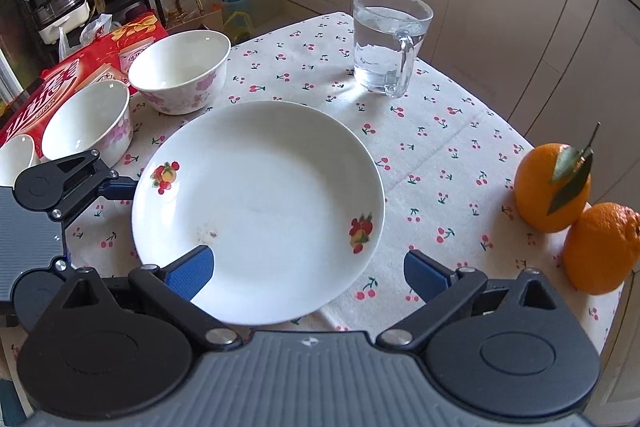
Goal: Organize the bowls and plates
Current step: 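Move the right tool to the next white plate and grasp its rim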
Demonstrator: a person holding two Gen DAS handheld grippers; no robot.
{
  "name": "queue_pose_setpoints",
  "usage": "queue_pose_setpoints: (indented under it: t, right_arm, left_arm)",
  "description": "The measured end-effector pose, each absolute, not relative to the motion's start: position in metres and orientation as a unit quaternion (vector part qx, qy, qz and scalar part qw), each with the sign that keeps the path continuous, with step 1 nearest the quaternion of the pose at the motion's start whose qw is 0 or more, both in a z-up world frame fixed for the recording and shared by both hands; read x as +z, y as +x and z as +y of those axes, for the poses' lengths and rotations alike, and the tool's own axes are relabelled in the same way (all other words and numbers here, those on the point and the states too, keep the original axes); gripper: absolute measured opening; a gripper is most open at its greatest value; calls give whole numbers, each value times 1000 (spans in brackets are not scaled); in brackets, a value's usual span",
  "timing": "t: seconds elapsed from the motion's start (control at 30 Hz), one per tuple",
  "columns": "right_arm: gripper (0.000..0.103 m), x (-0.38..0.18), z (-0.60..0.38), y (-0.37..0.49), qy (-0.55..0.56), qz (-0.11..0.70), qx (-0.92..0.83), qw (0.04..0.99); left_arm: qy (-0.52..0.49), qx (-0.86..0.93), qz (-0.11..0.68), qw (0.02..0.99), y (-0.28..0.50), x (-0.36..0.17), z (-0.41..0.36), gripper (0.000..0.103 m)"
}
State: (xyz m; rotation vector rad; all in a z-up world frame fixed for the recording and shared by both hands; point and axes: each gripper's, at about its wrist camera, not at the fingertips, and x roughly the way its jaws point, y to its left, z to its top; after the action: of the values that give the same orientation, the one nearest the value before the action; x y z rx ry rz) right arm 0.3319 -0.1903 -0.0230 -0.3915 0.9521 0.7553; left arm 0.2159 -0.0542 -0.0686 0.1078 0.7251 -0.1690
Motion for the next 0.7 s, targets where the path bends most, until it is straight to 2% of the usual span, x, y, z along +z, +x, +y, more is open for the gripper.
queue_pose_setpoints:
  t: [0.07, 0.13, 0.27, 0.53, 0.7]
  right_arm:
    - [99, -27, -186, 343, -186, 449, 355, 799]
    - [91, -32, -183, 356, -185, 455, 360, 793]
    - [87, -40, -179, 377, -183, 466, 359, 788]
    - [61, -56, -168, 412, -162, 493, 383, 764]
    - [59, -56, -163, 423, -149, 492, 406, 756]
  left_arm:
    - [51, -87, 354, 930, 216, -68, -54, 86]
    - [50, -90, 354, 930, 215, -68, -54, 83]
    - [48, -92, 355, 929, 215, -68, -54, 83]
    - [48, -93, 357, 928, 215, -68, -54, 83]
    - [48, -94, 356, 929, 216, -68, -53, 83]
